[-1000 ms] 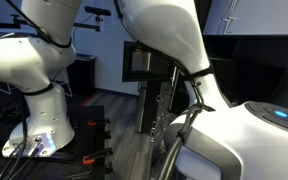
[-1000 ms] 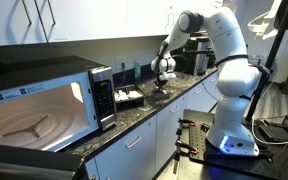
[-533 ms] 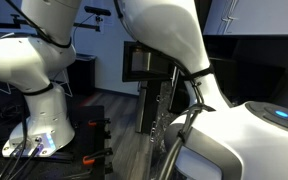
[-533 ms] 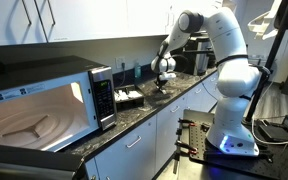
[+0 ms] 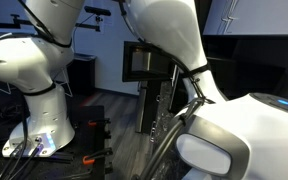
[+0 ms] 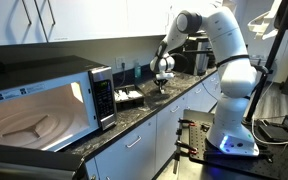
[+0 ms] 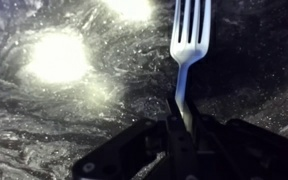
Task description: Turn the folk on the counter
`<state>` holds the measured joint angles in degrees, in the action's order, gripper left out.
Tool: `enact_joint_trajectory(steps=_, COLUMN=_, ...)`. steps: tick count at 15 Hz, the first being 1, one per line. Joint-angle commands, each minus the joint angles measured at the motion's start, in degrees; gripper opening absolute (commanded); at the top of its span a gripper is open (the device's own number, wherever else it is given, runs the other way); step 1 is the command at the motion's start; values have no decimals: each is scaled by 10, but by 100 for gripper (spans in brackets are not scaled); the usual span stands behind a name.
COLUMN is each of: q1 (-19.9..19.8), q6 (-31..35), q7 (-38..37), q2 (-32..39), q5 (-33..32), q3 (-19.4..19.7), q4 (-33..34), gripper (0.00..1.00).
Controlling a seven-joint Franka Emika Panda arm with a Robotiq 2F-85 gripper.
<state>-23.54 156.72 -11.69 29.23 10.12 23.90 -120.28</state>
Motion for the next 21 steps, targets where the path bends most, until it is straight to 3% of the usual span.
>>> enact_joint_trajectory(steps=1, q1=24, q6=-47, q7=-65, q2=-11, q5=-6, q3=17, q4=7, gripper=3)
enact_joint_trajectory(steps=3, q1=24, q6=-55, q7=-77, q2=-15, q5=0, q3=11, q4=7, gripper=3)
enact_joint_trajectory(steps=5, q1=13, q6=-30, q7=-36, q2=-32, q5=2, q3=-10, q4=-7, gripper=3)
enact_joint_trajectory(steps=6, q1=17, q6=-30, q7=-56, q2=-5, q5=-3, q3=1, q4=7, gripper=11)
enact_joint_trajectory(steps=12, q1=17, q6=-30, q7=-53, q2=-14, q5=-2, q3=-5, q4=6, gripper=11)
enact_joint_trajectory(steps=13, q1=14, q6=-32, q7=-64, q2=-15, q5=8, q3=-7, q4=8, gripper=3)
enact_joint_trajectory(steps=21, q1=37, q6=-42, q7=-258, q2=-28, q5=100, q3=9, q4=-4, gripper=3)
